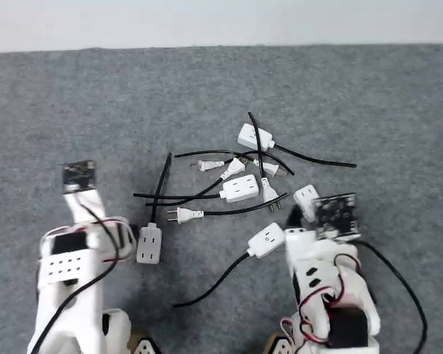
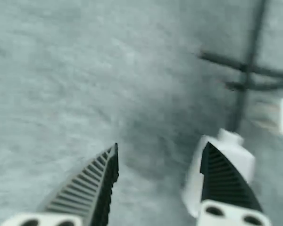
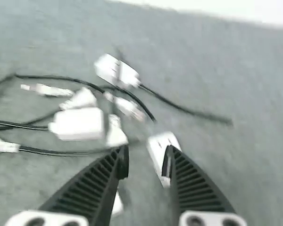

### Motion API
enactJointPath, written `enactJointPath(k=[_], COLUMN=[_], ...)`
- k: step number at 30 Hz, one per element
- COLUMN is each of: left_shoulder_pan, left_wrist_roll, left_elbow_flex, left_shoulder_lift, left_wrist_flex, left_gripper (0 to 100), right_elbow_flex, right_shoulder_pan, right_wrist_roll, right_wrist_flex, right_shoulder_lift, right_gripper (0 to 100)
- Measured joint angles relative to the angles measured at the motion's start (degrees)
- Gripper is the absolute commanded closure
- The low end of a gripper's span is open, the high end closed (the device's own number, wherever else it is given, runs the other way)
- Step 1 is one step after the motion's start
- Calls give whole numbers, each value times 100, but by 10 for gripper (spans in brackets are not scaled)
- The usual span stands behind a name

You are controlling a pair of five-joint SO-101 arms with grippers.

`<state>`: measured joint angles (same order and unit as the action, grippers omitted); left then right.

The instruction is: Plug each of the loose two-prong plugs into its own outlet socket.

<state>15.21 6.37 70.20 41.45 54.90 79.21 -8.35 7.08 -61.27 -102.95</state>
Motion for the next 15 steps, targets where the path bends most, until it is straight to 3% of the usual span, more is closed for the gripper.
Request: enactJointPath(k=[5, 15], left_shoulder_pan=[818, 1020], left_wrist_roll=[-141, -167], left_elbow_flex=[0, 0], left_shoulder_lift=[0, 0], left_wrist_flex=[-387, -440], left_gripper=[733, 732], right_elbow_flex=[-123, -2084], right_shoulder_pan=[-1046, -2664], right_wrist_roll=[519, 3068], right_wrist_flex=[448, 747], right_shoulder_lift=[1099, 5046], right_gripper=[877, 877])
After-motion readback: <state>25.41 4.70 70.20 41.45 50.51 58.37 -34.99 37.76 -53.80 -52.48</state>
